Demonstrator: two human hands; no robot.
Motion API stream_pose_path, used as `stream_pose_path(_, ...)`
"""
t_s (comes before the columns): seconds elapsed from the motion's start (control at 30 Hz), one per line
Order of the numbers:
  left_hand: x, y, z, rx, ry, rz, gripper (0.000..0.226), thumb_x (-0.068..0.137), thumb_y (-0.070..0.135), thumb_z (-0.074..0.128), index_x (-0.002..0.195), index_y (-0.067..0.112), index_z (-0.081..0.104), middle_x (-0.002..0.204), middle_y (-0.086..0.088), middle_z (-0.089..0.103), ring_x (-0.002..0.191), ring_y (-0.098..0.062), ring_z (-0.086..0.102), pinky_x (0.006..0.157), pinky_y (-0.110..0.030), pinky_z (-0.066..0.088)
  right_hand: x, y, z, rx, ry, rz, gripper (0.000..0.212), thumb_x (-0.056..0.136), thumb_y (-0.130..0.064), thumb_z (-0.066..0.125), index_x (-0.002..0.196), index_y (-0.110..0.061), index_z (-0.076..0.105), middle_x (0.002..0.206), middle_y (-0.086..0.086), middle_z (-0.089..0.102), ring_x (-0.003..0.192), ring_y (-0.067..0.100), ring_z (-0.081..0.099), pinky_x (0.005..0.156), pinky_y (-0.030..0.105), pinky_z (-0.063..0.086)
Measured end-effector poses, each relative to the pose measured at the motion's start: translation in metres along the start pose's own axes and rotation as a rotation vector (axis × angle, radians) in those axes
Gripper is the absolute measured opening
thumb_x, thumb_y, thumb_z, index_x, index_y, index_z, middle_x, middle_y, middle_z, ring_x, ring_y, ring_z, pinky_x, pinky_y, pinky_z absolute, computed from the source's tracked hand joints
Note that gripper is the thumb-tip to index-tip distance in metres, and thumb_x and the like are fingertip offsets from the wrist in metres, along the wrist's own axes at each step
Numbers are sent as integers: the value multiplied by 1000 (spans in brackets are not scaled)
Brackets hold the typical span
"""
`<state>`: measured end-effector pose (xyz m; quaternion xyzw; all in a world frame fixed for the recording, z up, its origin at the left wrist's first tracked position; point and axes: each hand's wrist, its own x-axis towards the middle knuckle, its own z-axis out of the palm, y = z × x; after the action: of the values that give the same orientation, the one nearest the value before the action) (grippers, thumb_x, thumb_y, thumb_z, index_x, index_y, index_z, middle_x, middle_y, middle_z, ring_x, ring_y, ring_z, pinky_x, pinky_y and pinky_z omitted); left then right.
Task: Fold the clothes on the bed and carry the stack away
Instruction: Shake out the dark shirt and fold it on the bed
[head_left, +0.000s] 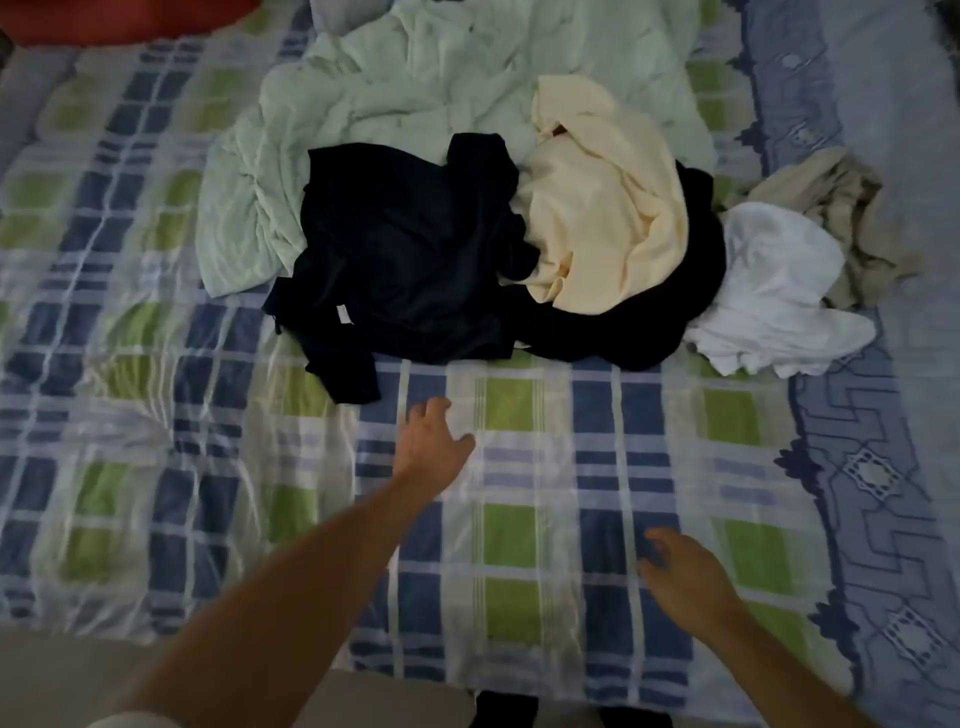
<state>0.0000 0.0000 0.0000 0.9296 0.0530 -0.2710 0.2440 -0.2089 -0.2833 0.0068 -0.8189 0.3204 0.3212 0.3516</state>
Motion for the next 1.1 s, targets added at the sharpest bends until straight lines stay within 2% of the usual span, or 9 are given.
stream_pose_path(0.17, 64, 18, 8, 58, 186, 77, 88, 82, 42, 78, 153, 18, 31, 155, -12, 31, 142, -35, 35, 115, -48, 38, 44, -2, 10, -32, 47, -117, 35, 95, -21, 66, 130, -17, 64, 123, 5, 66, 112, 23, 63, 102, 46, 52)
stream_pose_path(0.33, 111, 37, 17, 131, 253, 73, 99, 84, 45, 79, 160, 27, 18, 169, -13, 5, 148, -38, 25, 115, -49, 35, 68, 12, 21, -172, 178, -126, 44, 93, -22, 71, 134, -12, 64, 128, 11, 61, 121, 30, 56, 104, 44, 50)
stream_pose_path(0.43, 135, 47, 11, 265, 233, 47, 75, 91, 40, 72, 154, 27, 32, 167, -12, 11, 145, -39, 26, 110, -55, 41, 74, 21, 23, -164, 194, -166, 38, 91, -23, 72, 128, -14, 68, 125, 6, 62, 119, 26, 55, 102, 40, 47)
stream_pose_path(0.53, 154, 48, 5, 318, 265, 82, 39, 99, 24, 56, 137, 15, 52, 148, -15, 43, 129, -41, 44, 100, -53, 44, 77, 25, 18, -135, 180, -168, 31, 90, -20, 73, 120, -18, 71, 122, 0, 60, 114, 19, 55, 97, 32, 45)
stream_pose_path(0.63, 156, 43, 0, 180, 273, 111, 19, 100, 19, 49, 113, 9, 58, 118, -16, 61, 109, -40, 56, 82, -45, 43, 77, 26, 15, -114, 165, -170, 26, 91, -19, 72, 117, -18, 72, 119, -3, 59, 105, 13, 54, 92, 28, 44)
stream_pose_path(0.73, 135, 34, -1, 22, 291, 95, 16, 101, 26, 51, 100, 11, 58, 88, -3, 59, 86, -30, 60, 70, -36, 40, 72, 25, 14, -62, 149, -166, 22, 91, -17, 72, 114, -16, 73, 115, -4, 59, 97, 11, 54, 88, 26, 42)
stream_pose_path(0.9, 61, 28, 21, -299, 204, -13, 31, 101, 41, 56, 105, 12, 67, 86, -1, 64, 81, -21, 58, 64, -33, 43, 52, 9, 9, 207, 70, -91, 18, 98, -15, 65, 88, -29, 68, 94, -7, 69, 83, 10, 64, 71, 23, 44)
stream_pose_path(1.0, -4, 41, 49, -517, 75, -68, 22, 99, 34, 62, 93, 14, 68, 76, 3, 65, 73, -16, 59, 55, -23, 44, 39, -4, 11, 519, 3, 3, 6, 98, -15, 68, 96, -18, 73, 99, 3, 73, 91, 16, 66, 76, 27, 47)
stream_pose_path(1.1, -77, 63, 71, -770, -114, -144, 24, 98, 27, 65, 77, 17, 64, 57, 7, 54, 53, -14, 49, 46, -26, 37, 23, -14, 14, 908, -95, 145, 16, 101, -21, 64, 109, -10, 73, 108, 14, 75, 102, 30, 70, 86, 40, 56)
